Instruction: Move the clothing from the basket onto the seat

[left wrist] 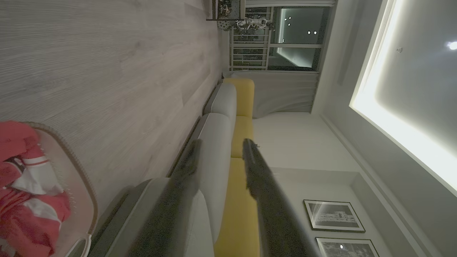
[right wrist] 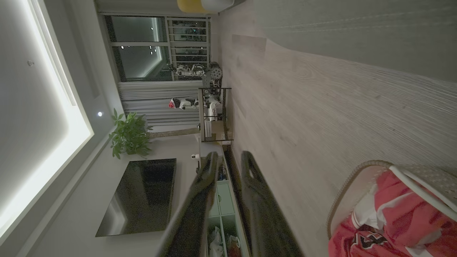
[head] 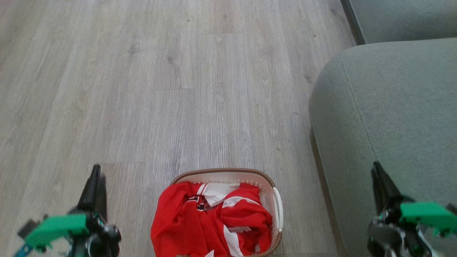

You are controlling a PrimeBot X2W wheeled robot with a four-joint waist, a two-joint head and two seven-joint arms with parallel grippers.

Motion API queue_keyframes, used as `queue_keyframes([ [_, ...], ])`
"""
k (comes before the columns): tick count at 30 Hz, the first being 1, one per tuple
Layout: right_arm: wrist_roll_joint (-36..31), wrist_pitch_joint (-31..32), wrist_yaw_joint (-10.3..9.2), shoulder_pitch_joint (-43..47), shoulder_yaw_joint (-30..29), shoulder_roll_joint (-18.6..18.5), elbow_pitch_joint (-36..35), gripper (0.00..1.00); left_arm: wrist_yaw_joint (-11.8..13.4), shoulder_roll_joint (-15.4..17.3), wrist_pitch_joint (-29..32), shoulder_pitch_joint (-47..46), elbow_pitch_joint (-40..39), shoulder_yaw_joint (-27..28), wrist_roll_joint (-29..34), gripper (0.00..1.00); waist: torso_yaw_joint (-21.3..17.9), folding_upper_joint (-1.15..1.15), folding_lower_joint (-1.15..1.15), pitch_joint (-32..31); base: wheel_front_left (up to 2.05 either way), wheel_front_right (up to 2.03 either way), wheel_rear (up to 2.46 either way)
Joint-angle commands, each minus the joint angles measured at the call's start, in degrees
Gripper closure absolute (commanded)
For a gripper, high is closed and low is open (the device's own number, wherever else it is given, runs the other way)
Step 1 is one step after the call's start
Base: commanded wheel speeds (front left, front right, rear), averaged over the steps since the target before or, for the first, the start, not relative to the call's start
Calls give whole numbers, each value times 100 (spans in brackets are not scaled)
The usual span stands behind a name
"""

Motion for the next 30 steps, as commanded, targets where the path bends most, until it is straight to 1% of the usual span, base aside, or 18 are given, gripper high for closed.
queue_keyframes([
  [1, 0, -2, -1, 88, 17, 14, 146, 0, 1, -19, -2, 98, 145, -4, 1, 0, 0, 0, 0, 0, 0, 0, 0],
  [3, 0, -13, -1, 187, 39, 29, 278, 0, 1, -42, -13, 212, 271, -15, 4, 0, 0, 0, 0, -2, 0, 0, 0],
  [16, -139, -216, 4, 174, 199, 23, 199, 0, 14, -33, -213, 244, 111, -122, 207, 0, 5, 0, 0, -31, 0, 0, 0],
  [24, -501, -352, 7, 150, 210, 19, 101, 0, 103, -26, -347, 240, -75, -178, 618, 0, 8, 0, 0, -47, 0, 0, 0],
  [30, -948, -454, 10, 137, 232, 15, -29, 0, 211, -21, -448, 236, -271, -217, 1050, 0, 9, 0, 0, -55, 0, 0, 0],
])
